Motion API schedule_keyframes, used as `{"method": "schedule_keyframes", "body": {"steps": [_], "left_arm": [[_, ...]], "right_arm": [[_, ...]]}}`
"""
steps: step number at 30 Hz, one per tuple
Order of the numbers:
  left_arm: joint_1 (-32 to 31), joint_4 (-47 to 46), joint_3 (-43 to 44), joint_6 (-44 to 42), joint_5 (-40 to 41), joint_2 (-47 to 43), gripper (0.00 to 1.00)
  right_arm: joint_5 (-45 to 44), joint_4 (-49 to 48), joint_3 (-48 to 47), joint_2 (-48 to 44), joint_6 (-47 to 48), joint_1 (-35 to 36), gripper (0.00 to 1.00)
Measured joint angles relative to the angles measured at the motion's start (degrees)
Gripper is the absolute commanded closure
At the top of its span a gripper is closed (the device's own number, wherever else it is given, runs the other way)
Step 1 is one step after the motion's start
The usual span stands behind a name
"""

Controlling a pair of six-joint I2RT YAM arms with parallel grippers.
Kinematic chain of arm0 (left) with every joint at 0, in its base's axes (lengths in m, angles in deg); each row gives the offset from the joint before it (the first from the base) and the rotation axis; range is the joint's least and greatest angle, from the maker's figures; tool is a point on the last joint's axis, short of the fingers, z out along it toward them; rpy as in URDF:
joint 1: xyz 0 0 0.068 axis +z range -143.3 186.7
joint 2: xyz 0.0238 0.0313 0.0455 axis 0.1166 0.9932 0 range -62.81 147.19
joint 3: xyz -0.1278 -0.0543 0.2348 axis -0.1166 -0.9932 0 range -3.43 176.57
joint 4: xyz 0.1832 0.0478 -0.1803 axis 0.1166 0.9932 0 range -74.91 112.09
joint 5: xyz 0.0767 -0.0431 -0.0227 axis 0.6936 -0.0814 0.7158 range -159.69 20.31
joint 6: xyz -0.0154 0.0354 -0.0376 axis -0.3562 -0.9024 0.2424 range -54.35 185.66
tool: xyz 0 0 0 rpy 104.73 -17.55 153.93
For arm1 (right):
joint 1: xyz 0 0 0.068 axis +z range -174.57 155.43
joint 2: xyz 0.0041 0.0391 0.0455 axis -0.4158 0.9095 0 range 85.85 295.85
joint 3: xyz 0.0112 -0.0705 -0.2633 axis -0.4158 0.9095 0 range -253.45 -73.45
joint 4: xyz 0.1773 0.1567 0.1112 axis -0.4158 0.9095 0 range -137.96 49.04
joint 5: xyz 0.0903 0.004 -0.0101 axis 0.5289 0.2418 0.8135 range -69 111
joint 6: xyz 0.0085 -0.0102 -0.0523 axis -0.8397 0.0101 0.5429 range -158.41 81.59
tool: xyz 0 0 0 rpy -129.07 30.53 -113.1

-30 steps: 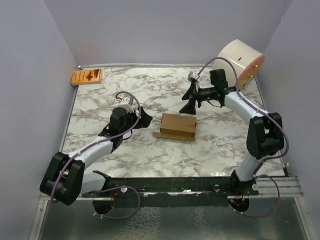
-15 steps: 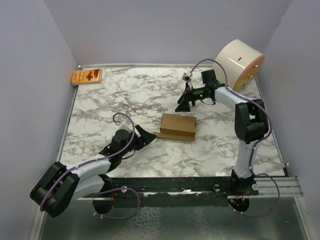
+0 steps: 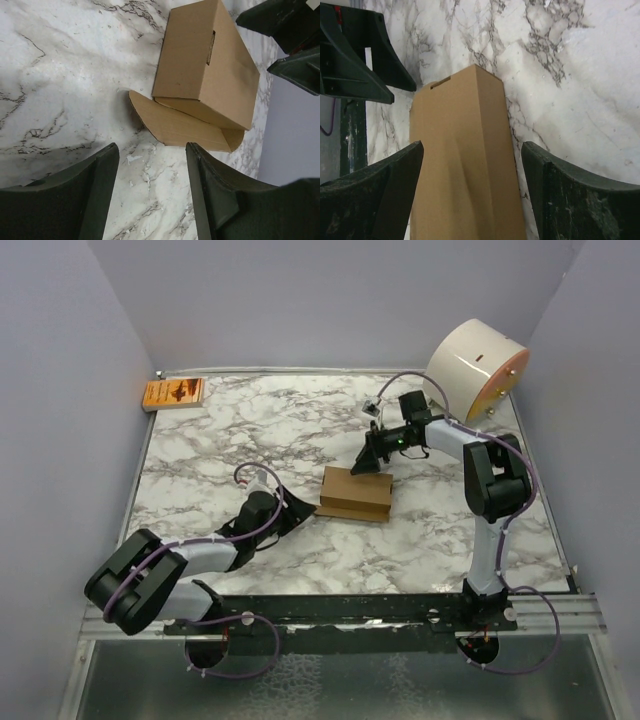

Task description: Fold the paper box

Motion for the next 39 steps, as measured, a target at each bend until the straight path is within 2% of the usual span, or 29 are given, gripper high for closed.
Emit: {"method": "schedule_keyframes", "body": {"steps": [3, 5, 6, 18, 25, 34, 39], "left_arm": [[-0.1, -0.2, 0.4, -0.1, 1.0, 1.5, 0.43], [-0.2, -0.1, 0.9, -0.3, 1.6, 2.5, 0.54], [-0.2, -0.2, 1.3, -0.3, 1.7, 3.0, 0.56], [-0.2, -1.4, 2.3, -1.0, 2.1, 5.5, 0.57], [-0.2, -2.3, 3.7, -1.9, 2.0, 7.0, 0.62], [-0.2, -1.3, 4.0, -7.6, 0.9, 7.3, 0.53], [-0.2, 1.5, 1.3, -8.9, 1.2, 3.0, 0.53]], "right_arm": [[-0.2, -0.2, 2.0, 0.0, -0.9, 0.0, 0.24], [-0.3, -0.3, 3.0, 0.0, -1.5, 0.0, 0.24], [-0.3, -0.5, 3.4, 0.0, -1.9, 0.0, 0.25], [-0.5, -5.0, 12.9, -4.6, -6.1, 0.0, 0.36], [-0.5, -7.9, 19.4, -8.8, -9.4, 0.0, 0.36], [-0.7, -11.0, 22.2, -10.6, -12.1, 0.0, 0.36], [-0.9, -11.4, 22.2, -10.6, -12.3, 0.0, 0.36]]}}
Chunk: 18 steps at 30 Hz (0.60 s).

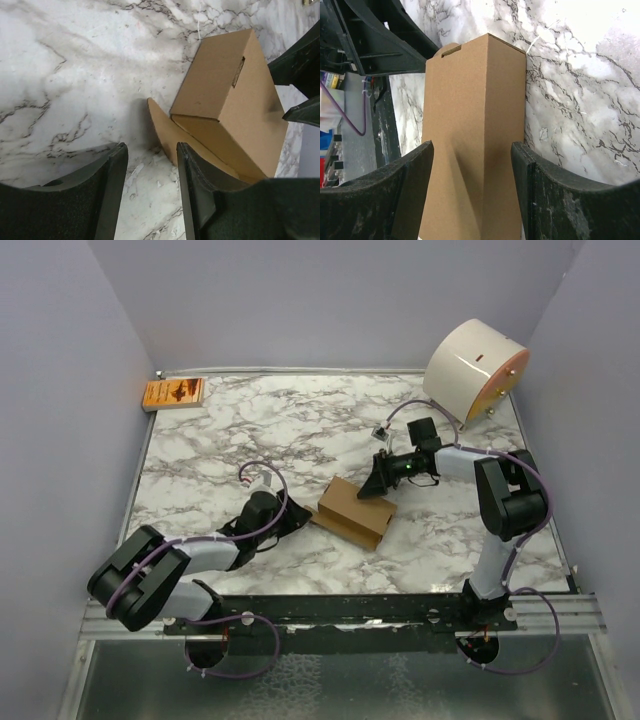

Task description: Fold the paper box

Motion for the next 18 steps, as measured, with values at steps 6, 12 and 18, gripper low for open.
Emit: {"method": "schedule_keyframes", "body": {"steps": [6, 12, 18], "left_arm": [[0.0, 1.0, -1.2, -0.2, 0.5, -1.8, 0.56], [0.0, 0.6, -0.3, -0.5, 0.6, -0.8, 0.59], [0.0, -1.3, 0.9, -0.5, 0.5, 1.6, 0.77]], "right_arm": [[-0.2, -0.3, -0.1, 0.0, 0.0, 0.0, 0.36], [-0.2, -0.4, -0.2, 0.0, 0.0, 0.0, 0.36], [-0.2, -0.4, -0.2, 0.1, 0.0, 0.0, 0.36]]}}
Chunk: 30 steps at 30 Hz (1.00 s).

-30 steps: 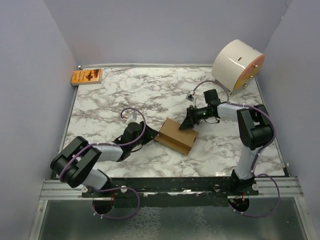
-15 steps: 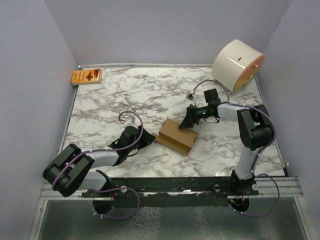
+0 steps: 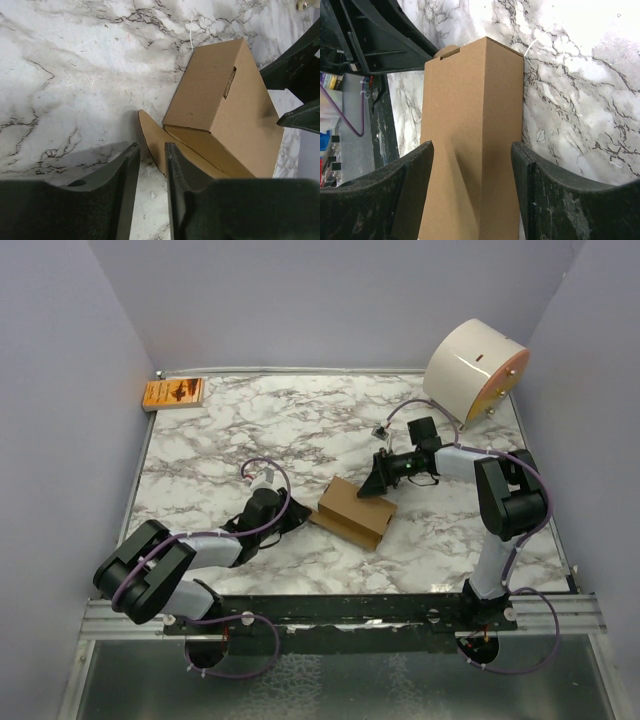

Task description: Fold the paper box

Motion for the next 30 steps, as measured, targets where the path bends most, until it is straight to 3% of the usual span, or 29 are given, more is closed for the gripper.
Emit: {"method": "schedule_keyframes", "body": {"steps": [3, 15, 25, 30], "left_arm": [[0.0, -0.6, 0.0, -0.2, -0.2, 0.3, 0.83], [0.0, -3.0, 0.0, -0.3, -0.7, 0.5, 0.83], [0.0, -5.4, 0.0, -2.0, -1.5, 1.7, 1.0], [0.0, -6.8, 0.0, -4.3, -1.9, 2.4, 1.0]], "right_arm": [[0.0, 0.0, -0.1, 0.0, 0.0, 0.0, 0.36], [0.0, 0.0, -0.2, 1.0, 0.0, 0.0, 0.37], [0.0, 0.0, -0.2, 1.1, 0.0, 0.0, 0.39], [0.0, 0.0, -0.2, 1.2, 0.0, 0.0, 0.39]]}}
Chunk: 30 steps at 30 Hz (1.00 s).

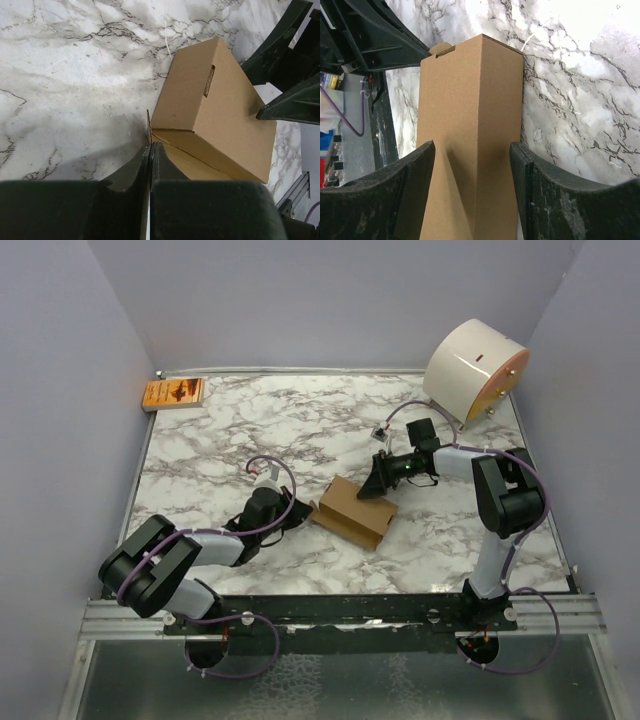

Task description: Fold the paper box

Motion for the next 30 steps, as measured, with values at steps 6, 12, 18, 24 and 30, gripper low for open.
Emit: {"method": "schedule_keyframes", "body": {"steps": [6, 12, 18, 24, 30], "left_arm": [[-0.5, -0.9, 0.0, -4.1, 0.0, 0.0, 1.0], [-1.0, -1.4, 0.0, -8.7, 0.0, 0.0, 1.0], [-1.4, -1.7, 0.0, -12.7, 0.3, 0.0, 1.0], [-2.7, 0.3, 1.5, -16.7, 2.3, 0.0, 1.0], [-4.6, 1.3, 1.9, -20.2, 5.0, -0.5, 1.0]], "right_arm": [[0.0, 0.0, 0.0, 0.3, -0.3, 0.0, 0.4], [-0.1, -0.3, 0.0, 0.6, -1.2, 0.0, 0.46], [-0.9, -0.6, 0.0, 0.7, -2.1, 0.0, 0.5], [-1.8, -1.3, 0.0, 0.7, -3.2, 0.0, 0.52], [-2.3, -1.9, 0.0, 0.7, -4.2, 0.0, 0.57]]}}
